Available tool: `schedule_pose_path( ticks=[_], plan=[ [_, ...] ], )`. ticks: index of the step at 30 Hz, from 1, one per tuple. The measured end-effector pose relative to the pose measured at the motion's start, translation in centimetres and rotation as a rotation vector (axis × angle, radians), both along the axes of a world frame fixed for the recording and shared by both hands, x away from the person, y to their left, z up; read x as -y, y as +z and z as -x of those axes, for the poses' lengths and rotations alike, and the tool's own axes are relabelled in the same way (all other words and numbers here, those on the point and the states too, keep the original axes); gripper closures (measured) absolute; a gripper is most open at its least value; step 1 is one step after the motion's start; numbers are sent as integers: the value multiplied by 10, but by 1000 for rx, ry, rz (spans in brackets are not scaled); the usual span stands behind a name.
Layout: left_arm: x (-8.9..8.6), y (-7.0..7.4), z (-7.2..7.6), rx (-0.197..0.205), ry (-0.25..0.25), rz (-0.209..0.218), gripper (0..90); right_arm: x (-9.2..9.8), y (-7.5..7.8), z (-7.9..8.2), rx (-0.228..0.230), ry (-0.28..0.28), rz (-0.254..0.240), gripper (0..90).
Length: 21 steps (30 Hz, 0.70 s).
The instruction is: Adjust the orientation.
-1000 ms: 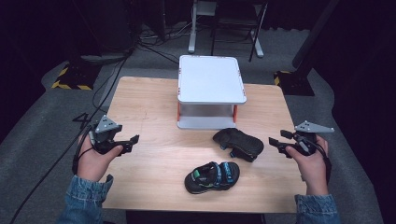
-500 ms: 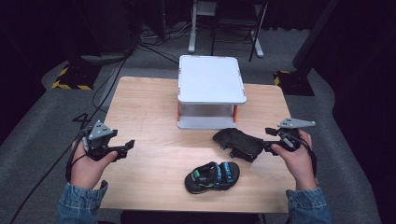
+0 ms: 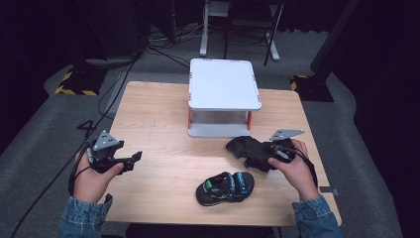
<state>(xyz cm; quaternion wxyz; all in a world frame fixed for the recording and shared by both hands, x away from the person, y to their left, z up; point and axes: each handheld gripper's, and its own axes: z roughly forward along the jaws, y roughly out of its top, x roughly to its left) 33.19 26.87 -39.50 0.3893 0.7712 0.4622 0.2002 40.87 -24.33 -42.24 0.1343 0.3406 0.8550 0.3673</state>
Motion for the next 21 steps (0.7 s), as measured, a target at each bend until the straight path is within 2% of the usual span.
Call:
schedule_pose_path(
  ticks=[1,2,6,13,18,21],
  plan=[
    [0,0,0,0,-2,-2,249,0,0,0,0,0,0,233],
    [0,0,-1,-1,-3,-2,248,-2,-1,1,13,-4,29,234],
    [2,-2,-2,-8,-7,-2,248,-2,-2,2,16,-1,43,234],
    [1,-2,-3,-11,-7,2,248,4,-8,-1,26,-26,33,233],
    [1,-3,-3,-11,-4,-4,249,13,-19,-7,71,-66,15,228],
    [1,-4,-3,-15,-3,1,249,14,-24,-9,112,-75,62,221]
  ],
)
